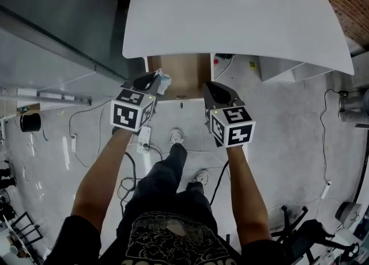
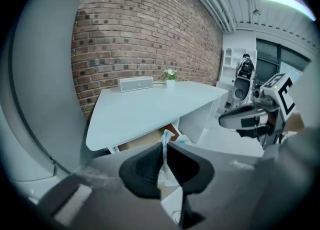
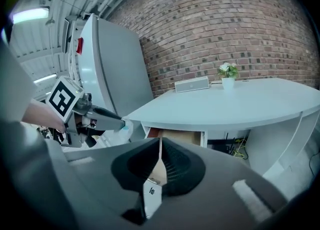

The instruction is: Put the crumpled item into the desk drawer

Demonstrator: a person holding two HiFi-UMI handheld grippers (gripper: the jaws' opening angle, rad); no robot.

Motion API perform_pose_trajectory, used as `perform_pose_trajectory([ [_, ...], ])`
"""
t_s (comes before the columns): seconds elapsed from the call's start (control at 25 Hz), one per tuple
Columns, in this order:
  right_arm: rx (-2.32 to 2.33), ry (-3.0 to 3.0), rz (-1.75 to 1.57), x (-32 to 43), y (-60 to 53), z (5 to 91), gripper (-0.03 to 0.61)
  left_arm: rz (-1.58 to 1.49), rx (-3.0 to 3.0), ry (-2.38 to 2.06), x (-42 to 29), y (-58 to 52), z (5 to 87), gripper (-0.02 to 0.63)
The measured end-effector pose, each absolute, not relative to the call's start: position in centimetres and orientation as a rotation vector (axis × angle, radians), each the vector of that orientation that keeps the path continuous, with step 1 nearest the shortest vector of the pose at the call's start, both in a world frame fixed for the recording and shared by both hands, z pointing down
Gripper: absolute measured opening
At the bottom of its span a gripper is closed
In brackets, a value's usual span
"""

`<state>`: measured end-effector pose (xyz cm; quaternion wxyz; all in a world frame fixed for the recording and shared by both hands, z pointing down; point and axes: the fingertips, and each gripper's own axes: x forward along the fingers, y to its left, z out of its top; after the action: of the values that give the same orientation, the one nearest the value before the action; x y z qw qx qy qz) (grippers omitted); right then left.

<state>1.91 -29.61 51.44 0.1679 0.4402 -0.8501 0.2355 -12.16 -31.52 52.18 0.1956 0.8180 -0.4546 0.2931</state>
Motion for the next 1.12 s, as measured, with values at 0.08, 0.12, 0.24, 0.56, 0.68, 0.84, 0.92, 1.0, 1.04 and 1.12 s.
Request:
perform_pose_trajectory([
  [0.08,1.263,-2.407,0.689,2.2,-30.1,52.4,0.017,0.842,2.289,-1.249,-12.0,-32.2,53.5,0.029],
  [0.12,1.264,-2.403,0.698,2.2,-30.3,52.9,0.017,0.859,2.29,-1.235,-11.9,-32.5,54.1,0.029],
  [0.24,1.242,-2.401,0.695,1.9,-30.8,54.2,0.029,0.917,2.302,-1.186,-11.3,-33.4,56.0,0.031],
  [0.56,1.222,-2.375,0.689,1.0,-32.3,57.6,0.032,1.001,2.317,-1.056,-9.6,-34.4,61.3,0.03],
  [0.68,1.235,-2.362,0.714,0.7,-33.0,59.2,0.031,1.026,2.32,-1.015,-9.2,-35.0,63.4,0.031],
  [0.84,1.241,-2.348,0.737,0.4,-33.9,61.1,0.031,1.053,2.319,-0.985,-9.0,-36.3,66.0,0.031],
  [0.92,1.243,-2.341,0.748,0.2,-34.2,61.9,0.029,1.065,2.323,-0.97,-9.0,-36.8,67.1,0.031],
  [1.0,1.244,-2.334,0.759,0.1,-34.5,62.6,0.029,1.077,2.328,-0.952,-8.8,-37.4,68.2,0.031],
  [1.04,1.244,-2.33,0.763,0.1,-34.5,62.9,0.029,1.084,2.331,-0.943,-8.7,-37.7,68.6,0.031],
  [1.12,1.245,-2.326,0.769,0.1,-34.8,63.3,0.029,1.097,2.335,-0.928,-8.4,-38.2,69.3,0.031],
])
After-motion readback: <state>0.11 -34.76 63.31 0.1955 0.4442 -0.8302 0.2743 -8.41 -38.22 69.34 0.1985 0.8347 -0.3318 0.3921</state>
